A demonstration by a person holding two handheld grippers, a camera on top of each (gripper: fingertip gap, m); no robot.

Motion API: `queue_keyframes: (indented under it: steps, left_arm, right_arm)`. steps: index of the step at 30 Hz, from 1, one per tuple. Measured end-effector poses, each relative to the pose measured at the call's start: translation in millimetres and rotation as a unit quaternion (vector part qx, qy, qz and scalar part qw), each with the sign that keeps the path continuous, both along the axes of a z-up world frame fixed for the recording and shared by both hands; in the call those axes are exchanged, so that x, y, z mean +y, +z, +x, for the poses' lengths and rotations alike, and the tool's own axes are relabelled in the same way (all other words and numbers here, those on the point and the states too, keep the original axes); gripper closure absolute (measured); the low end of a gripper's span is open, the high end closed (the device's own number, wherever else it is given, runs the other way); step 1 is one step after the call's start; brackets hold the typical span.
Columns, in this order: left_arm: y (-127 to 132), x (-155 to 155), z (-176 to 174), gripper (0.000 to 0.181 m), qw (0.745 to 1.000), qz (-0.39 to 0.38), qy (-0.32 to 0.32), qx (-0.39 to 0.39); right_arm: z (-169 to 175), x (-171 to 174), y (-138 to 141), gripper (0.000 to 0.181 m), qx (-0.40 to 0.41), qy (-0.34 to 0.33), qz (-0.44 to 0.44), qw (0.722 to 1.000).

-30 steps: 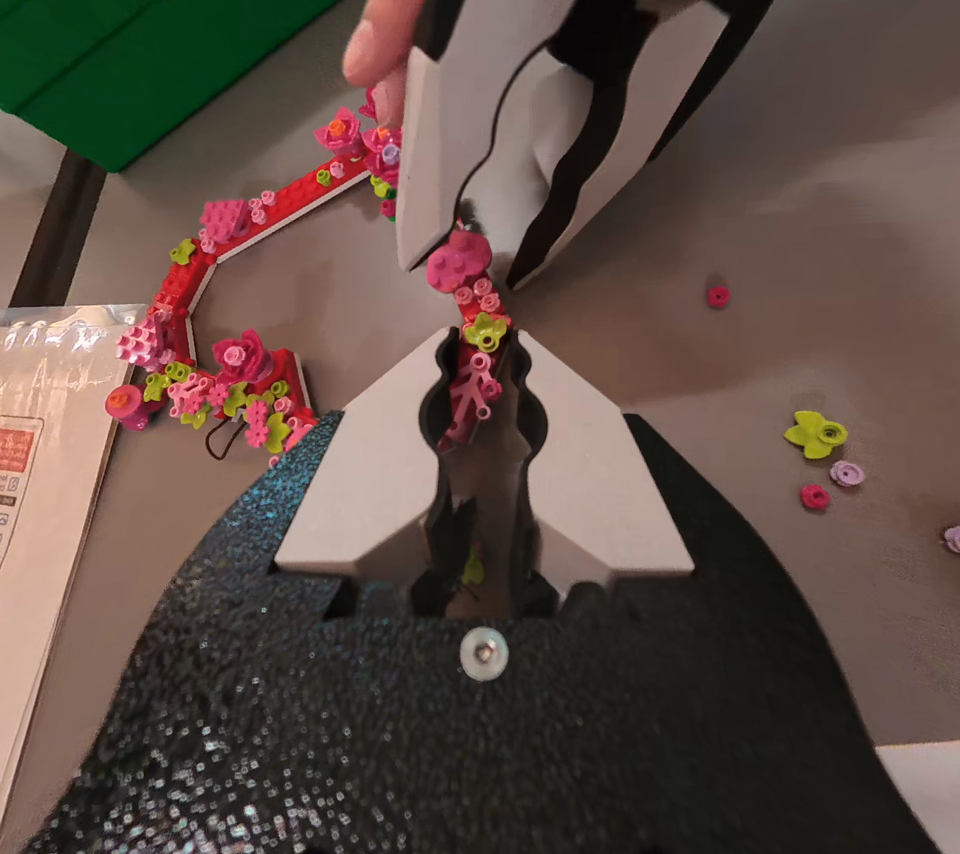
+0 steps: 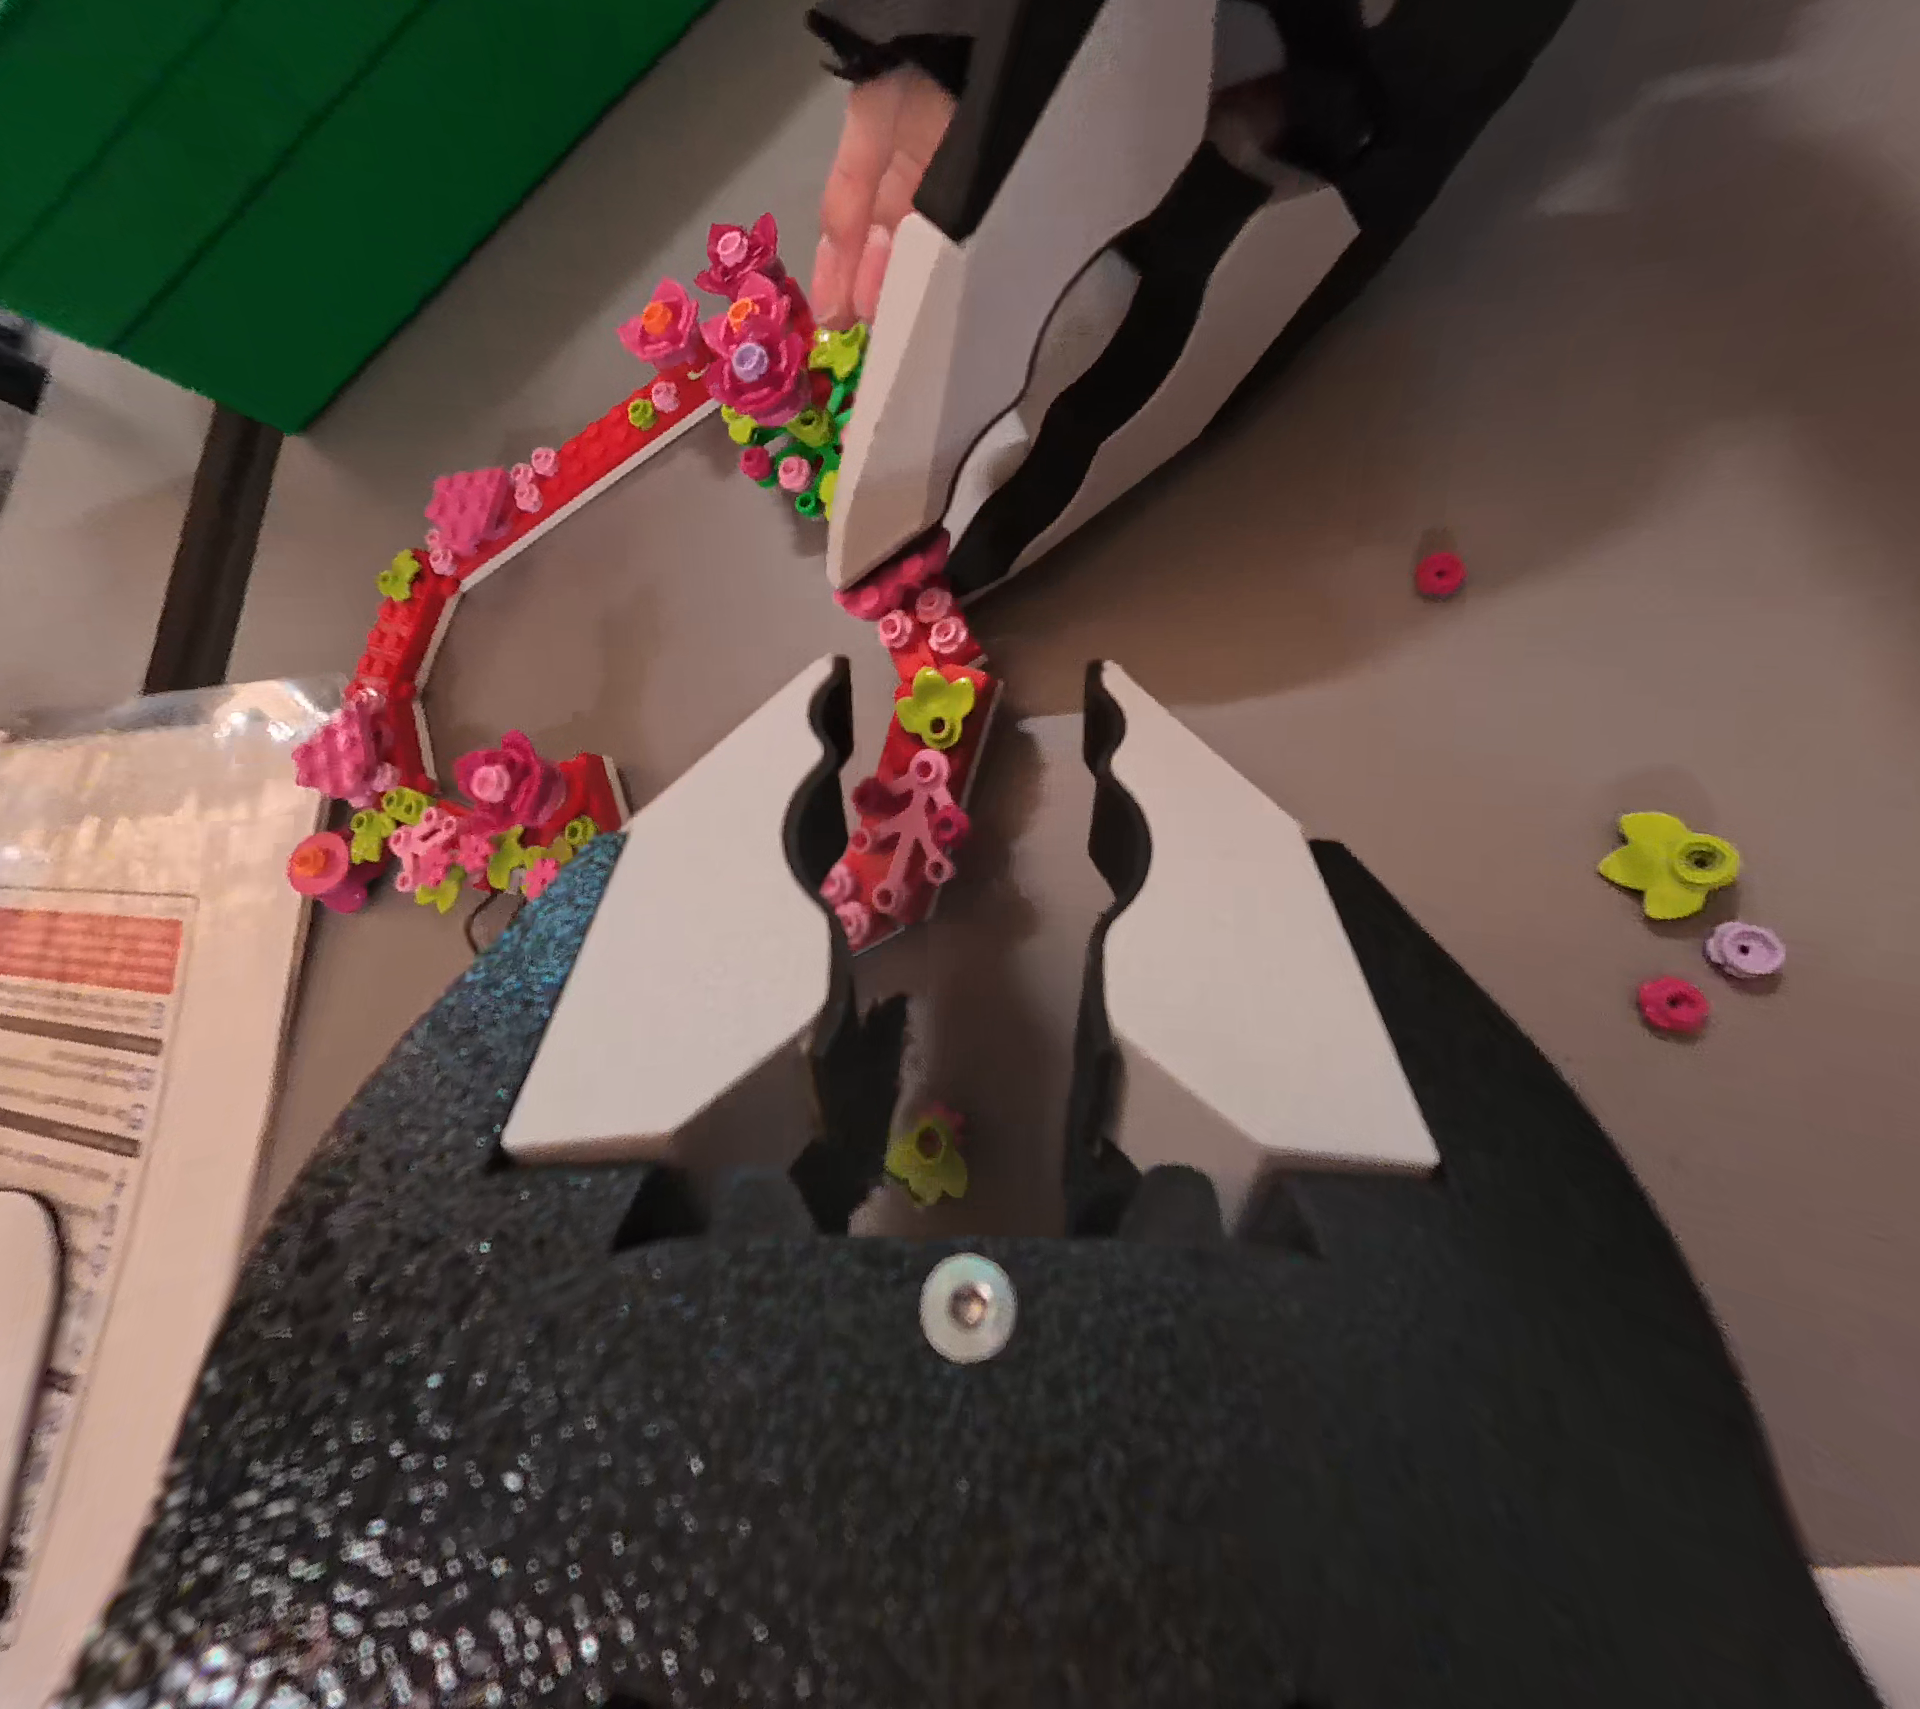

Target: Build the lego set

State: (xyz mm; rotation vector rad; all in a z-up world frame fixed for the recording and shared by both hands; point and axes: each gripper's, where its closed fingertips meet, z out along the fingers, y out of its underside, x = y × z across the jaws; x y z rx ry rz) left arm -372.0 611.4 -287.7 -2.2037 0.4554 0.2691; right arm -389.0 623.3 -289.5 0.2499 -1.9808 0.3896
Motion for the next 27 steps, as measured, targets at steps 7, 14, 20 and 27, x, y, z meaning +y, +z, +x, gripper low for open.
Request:
queue_keyframes:
  steps: [7,14,20,27]
  left_arm:
    - [0.2,4.2,-6.4,0.143,0.984,0.011,-0.019,0.176]
    - [-2.5,4.6,-14.0,0.162,0.956,0.0,-0.017,0.292]
    - [-4.4,5.5,-16.4,0.164,0.951,-0.007,-0.011,0.31]
    - [-5.3,3.9,-16.1,0.164,0.959,-0.009,-0.008,0.283]
  right_arm:
    - [-3.3,-0.7,1.0,0.161,0.008,-0.016,-0.029,0.999]
    - [-4.1,-1.4,1.9,0.16,0.015,-0.023,-0.054,0.998]
    - [-4.5,-1.3,2.3,0.161,0.015,-0.027,-0.072,0.997]
    - [-4.2,-2.8,3.6,0.162,0.022,-0.029,-0.09,0.995]
